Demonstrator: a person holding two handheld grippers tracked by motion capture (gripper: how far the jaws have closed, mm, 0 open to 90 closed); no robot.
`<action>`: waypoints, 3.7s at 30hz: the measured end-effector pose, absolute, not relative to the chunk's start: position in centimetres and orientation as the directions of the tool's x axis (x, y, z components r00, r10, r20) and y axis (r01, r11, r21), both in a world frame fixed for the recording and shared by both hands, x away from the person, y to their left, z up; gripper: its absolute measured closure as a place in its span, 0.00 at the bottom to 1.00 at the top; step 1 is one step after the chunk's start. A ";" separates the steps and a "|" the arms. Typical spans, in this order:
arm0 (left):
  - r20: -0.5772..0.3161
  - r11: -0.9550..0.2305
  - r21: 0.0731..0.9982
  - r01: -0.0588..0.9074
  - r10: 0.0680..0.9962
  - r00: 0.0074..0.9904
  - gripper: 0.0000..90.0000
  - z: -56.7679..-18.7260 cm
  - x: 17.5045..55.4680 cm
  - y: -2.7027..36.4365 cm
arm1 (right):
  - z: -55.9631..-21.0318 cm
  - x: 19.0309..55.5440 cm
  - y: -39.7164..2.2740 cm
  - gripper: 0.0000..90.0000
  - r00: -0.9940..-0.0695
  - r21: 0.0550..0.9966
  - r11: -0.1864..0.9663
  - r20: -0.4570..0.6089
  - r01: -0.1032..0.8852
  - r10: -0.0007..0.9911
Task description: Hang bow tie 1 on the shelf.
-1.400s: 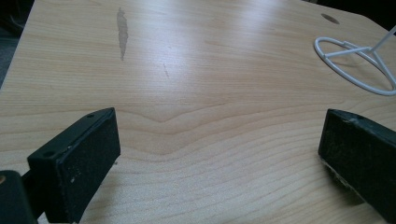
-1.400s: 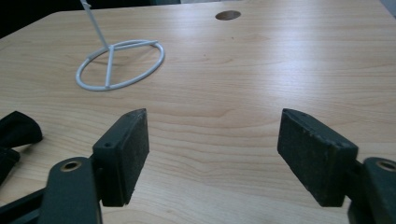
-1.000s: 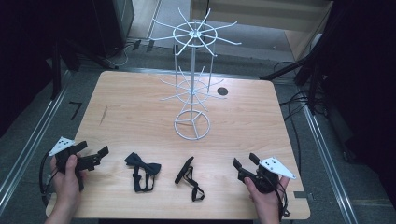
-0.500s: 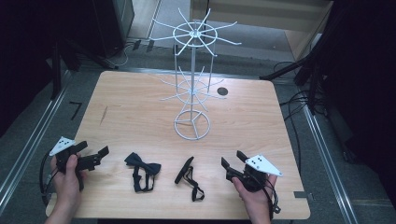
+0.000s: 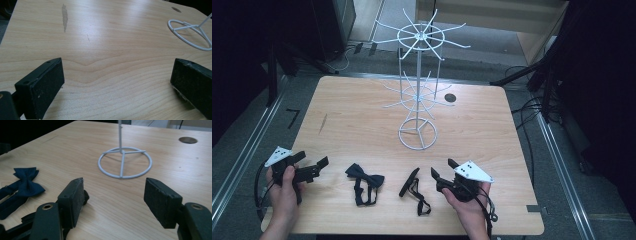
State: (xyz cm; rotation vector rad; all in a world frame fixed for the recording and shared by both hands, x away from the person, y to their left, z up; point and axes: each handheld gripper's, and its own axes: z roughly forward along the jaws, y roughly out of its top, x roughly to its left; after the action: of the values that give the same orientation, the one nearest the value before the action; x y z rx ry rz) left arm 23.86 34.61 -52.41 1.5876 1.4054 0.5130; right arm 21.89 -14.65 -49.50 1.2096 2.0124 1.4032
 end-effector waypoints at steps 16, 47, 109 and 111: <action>-0.259 0.080 0.834 0.545 0.930 0.259 0.00 -52.4 23.9 34.6 | -49.7 22.8 -10.8 0.40 -0.610 0.886 0.190 0.124 0.424 0.782; -0.258 0.079 0.835 0.544 0.930 0.261 0.00 -52.4 23.9 34.6 | -50.1 23.0 -1.7 0.47 -0.750 0.855 0.311 0.127 0.415 0.649; -0.260 0.080 0.834 0.546 0.929 0.261 0.00 -52.4 23.9 34.6 | -49.8 23.0 0.0 0.90 -0.793 0.846 0.396 0.050 0.357 0.607; -0.259 0.079 0.834 0.546 0.930 0.262 0.00 -52.4 23.9 34.6 | -49.1 23.1 -0.7 0.90 -0.787 0.862 0.371 0.050 0.345 0.615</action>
State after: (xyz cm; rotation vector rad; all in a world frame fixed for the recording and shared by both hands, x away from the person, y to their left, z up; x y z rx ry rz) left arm 23.85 34.59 -52.42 1.5887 1.4041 0.5110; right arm 23.07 -0.70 -49.13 0.8491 2.3558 1.3782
